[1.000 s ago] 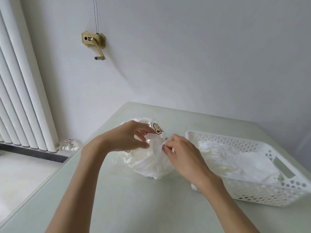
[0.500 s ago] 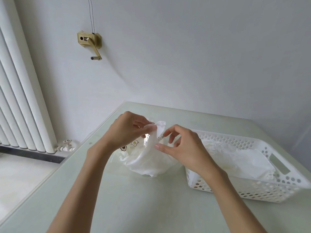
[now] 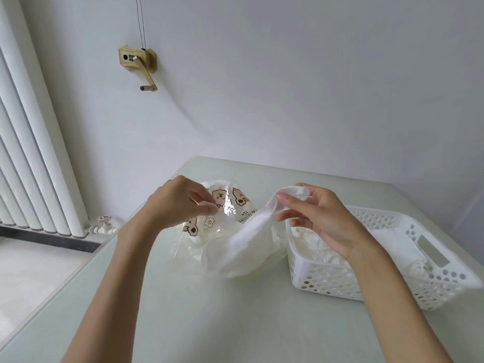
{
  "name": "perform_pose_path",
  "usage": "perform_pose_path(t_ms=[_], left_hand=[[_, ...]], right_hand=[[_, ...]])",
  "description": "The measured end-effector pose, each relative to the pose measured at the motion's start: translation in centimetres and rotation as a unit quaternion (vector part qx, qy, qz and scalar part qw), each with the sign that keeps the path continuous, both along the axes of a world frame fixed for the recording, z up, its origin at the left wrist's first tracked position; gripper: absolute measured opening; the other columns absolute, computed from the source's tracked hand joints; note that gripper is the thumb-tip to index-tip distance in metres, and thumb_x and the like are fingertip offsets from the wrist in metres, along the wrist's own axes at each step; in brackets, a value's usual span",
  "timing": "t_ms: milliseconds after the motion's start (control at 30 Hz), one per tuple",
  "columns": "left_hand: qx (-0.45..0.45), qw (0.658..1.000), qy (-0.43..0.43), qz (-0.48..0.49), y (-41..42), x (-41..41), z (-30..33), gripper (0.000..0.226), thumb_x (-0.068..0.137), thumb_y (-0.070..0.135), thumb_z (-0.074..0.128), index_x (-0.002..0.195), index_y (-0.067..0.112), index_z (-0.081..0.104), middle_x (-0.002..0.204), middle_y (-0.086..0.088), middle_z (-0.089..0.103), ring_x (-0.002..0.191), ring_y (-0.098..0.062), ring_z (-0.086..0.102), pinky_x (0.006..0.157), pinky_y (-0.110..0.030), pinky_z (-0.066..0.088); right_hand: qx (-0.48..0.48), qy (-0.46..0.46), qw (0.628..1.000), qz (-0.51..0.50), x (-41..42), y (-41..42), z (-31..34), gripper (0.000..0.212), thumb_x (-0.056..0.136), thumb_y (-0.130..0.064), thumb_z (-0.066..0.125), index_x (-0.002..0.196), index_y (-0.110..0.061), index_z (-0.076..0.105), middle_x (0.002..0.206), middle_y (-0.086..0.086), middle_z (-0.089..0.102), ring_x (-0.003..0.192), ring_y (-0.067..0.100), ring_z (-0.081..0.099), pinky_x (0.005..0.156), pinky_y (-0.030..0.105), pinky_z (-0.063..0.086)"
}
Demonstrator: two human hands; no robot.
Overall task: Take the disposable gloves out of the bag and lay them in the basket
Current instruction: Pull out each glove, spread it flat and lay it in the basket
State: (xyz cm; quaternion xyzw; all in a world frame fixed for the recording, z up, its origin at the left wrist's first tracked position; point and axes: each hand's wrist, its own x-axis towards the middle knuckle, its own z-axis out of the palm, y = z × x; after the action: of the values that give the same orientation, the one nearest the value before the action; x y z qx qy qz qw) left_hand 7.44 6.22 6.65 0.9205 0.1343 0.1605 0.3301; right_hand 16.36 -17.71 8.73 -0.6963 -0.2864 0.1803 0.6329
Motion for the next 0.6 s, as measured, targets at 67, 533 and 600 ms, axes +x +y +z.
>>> perform_pose_path(t_ms=[67,533,600], left_hand=[[0.021,1.000,-0.003,-0.022,-0.7,0.3,0.3,0.012,0.075,0.028,0.077,0.075,0.038,0.072,0.077,0.021,0.069,0.077,-0.001,0.063,0.086,-0.038,0.052],[0.164,0.981,0.090,-0.046,-2.4,2.0,-1.9,0.023,0.066,0.031,0.083,0.072,0.035,0.062,0.073,0.020,0.057,0.075,-0.004,0.053,0.059,-0.020,0.036],[0.124,0.985,0.097,-0.068,-2.0,1.7,-1.4,0.025,0.065,0.033,0.084,0.078,0.040,0.064,0.081,0.021,0.060,0.076,0.001,0.056,0.063,-0.020,0.041]], right_hand=[[-0.053,-0.046,0.997,0.019,-0.1,-0.5,0.3,0.018,0.074,-0.025,0.076,0.084,-0.013,0.068,0.071,0.001,0.067,0.065,0.011,0.065,0.065,0.017,0.050],[-0.178,-0.265,0.946,-0.051,0.7,-1.7,0.5,0.004,0.077,-0.025,0.077,0.077,-0.029,0.076,0.088,-0.008,0.067,0.082,0.005,0.063,0.074,0.019,0.044],[-0.158,-0.207,0.965,-0.033,0.6,-1.7,0.5,0.004,0.081,-0.021,0.074,0.080,-0.024,0.075,0.090,-0.006,0.071,0.087,0.008,0.067,0.079,0.017,0.048]])
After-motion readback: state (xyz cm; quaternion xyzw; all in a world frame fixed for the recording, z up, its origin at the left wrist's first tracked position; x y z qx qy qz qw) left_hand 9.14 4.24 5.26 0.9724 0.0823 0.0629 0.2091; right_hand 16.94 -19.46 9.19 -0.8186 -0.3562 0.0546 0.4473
